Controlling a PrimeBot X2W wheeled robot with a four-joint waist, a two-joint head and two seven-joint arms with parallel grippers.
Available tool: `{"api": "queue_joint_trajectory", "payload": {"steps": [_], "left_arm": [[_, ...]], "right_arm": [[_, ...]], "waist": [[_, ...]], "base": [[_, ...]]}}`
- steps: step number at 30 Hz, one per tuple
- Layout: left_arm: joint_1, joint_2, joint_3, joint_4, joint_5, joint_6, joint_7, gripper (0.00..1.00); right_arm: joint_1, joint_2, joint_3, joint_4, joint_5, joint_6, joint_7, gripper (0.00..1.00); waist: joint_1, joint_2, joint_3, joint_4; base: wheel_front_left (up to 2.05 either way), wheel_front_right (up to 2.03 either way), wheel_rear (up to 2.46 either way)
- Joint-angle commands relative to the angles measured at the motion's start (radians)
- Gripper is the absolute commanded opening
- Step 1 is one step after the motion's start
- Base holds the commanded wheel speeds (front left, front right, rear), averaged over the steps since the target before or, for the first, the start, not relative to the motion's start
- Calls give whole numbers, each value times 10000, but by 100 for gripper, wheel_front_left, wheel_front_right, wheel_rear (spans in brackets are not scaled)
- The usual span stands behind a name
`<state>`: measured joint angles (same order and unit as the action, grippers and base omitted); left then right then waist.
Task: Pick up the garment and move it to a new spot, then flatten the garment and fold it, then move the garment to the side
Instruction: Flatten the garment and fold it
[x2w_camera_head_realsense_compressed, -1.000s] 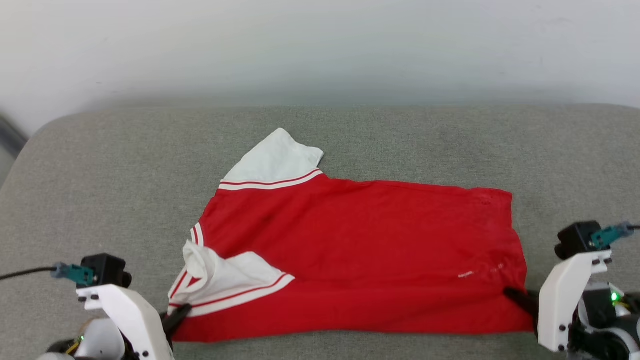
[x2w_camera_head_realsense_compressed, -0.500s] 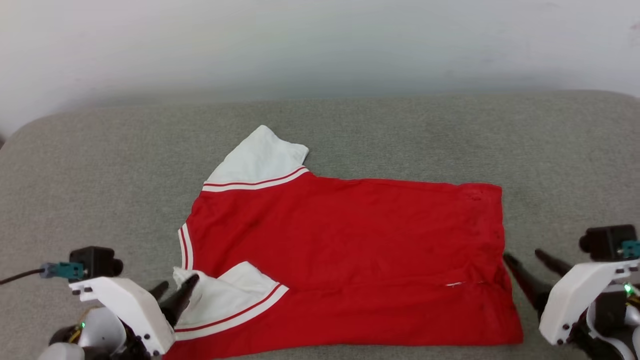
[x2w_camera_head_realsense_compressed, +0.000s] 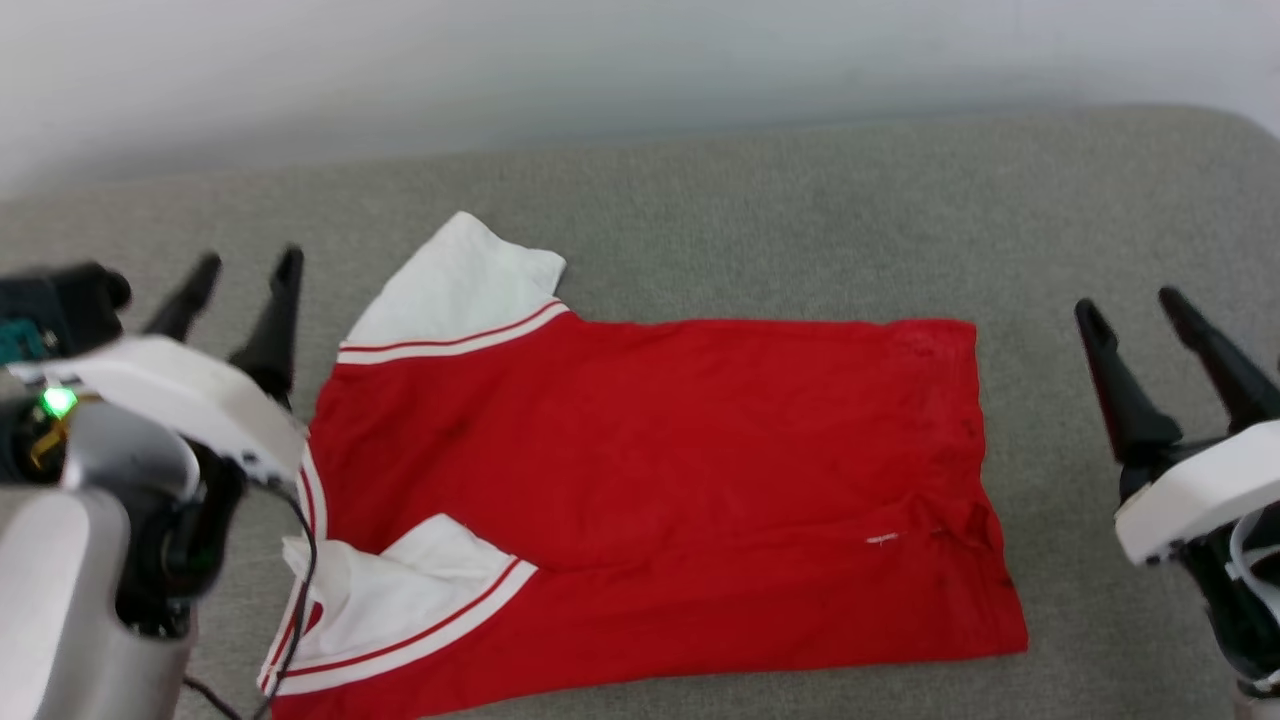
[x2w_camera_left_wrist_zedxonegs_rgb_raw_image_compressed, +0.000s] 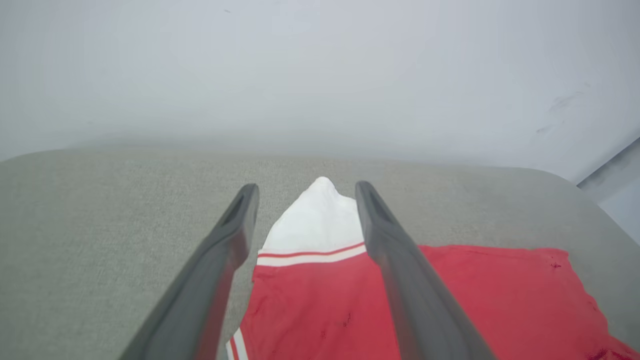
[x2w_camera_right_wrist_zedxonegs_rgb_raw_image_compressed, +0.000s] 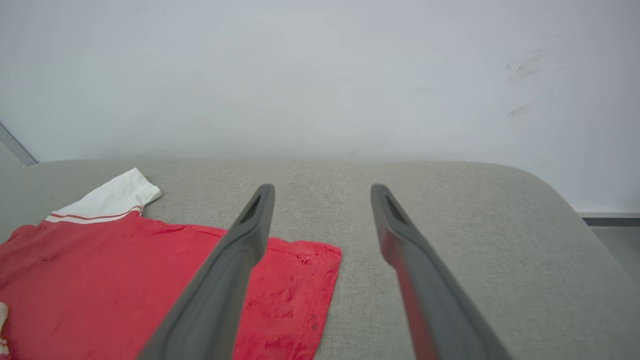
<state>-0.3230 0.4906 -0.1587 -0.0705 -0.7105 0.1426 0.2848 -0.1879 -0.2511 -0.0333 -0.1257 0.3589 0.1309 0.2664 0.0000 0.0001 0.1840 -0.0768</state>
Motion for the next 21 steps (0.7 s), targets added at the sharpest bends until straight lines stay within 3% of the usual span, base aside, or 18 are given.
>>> {"api": "queue_joint_trajectory", "payload": {"steps": [1, 6, 10, 16, 21], "left_arm": [[-460, -43, 60, 117, 224, 81, -297, 100], [-2063, -170, -95, 893, 610, -150, -811, 100], [-3380, -113, -266, 1903, 396, -673, -476, 100], [-4907, 363, -729, 3571, -105, -1555, 1348, 100], [-5697, 1078, -1102, 4623, -305, -1968, 3257, 100]], "right_arm": [[-255, 116, -113, -150, -187, -4, -184, 100], [-839, 449, -315, -630, -420, -4, -684, 100], [-1306, 638, -321, -817, -472, -4, -1062, 100], [-1703, 948, -92, -703, -387, -4, -1354, 100], [-1900, 1105, 184, -529, -365, -4, -1646, 100]], "waist": [[0, -1, 689, -268], [0, -1, 1785, -686], [0, -1, 2411, -1087], [0, -1, 3036, -1692], [0, -1, 3440, -2154]], "base": [[0, 0, 0], [0, 0, 0], [0, 0, 0], [0, 0, 0], [0, 0, 0]]}}
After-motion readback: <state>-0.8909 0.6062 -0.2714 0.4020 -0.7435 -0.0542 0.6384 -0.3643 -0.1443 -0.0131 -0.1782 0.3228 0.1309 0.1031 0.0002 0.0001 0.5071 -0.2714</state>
